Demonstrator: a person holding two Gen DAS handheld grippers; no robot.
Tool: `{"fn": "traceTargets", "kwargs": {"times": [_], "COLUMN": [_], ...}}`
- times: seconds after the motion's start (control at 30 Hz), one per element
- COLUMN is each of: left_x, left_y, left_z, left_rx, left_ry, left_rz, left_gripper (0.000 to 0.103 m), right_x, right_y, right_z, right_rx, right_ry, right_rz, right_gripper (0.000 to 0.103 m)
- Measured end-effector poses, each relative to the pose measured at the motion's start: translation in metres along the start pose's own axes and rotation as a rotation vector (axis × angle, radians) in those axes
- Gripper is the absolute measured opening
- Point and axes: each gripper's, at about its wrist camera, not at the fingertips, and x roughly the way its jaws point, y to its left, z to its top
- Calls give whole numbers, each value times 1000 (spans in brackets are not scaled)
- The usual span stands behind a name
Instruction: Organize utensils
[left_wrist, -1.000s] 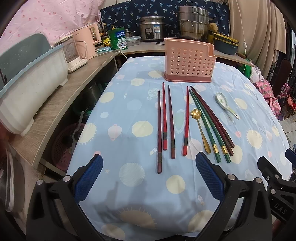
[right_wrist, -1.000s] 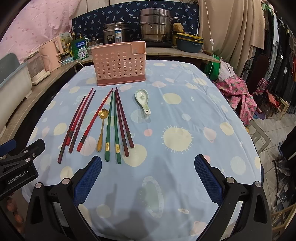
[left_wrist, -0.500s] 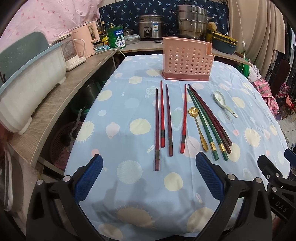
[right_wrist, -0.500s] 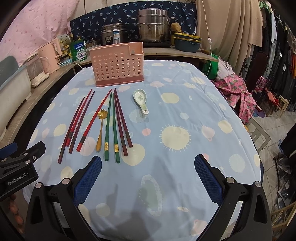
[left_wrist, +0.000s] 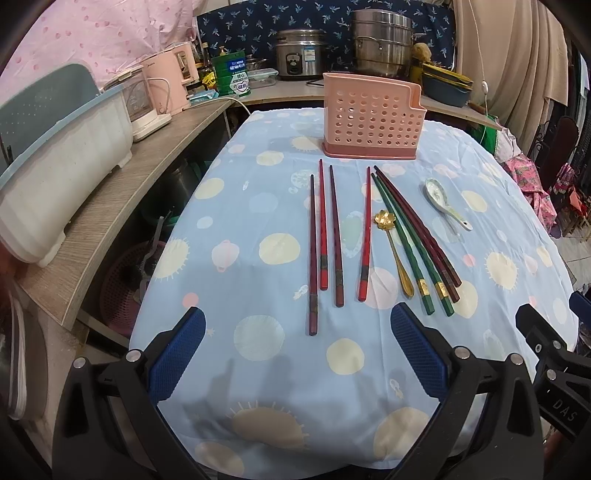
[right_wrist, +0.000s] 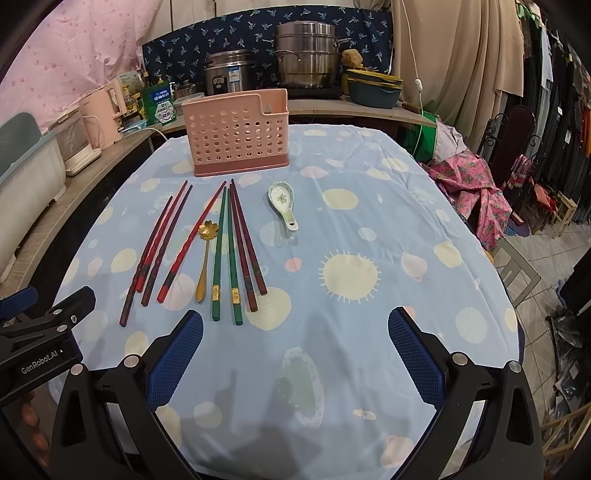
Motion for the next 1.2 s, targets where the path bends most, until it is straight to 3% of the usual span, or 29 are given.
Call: {"fn": "traceTargets", "kwargs": {"times": [1.2], "left_x": [0], "left_y": [3], "left_z": [2], "left_rx": [-7], "left_ry": [-5], "left_rz": [-11], "left_gripper": [96], "right_x": [-1], "right_y": [3], "right_z": [3], "right_rx": [-2], "right_ry": [-6], "right_rz": [-13], "right_gripper": [96]}}
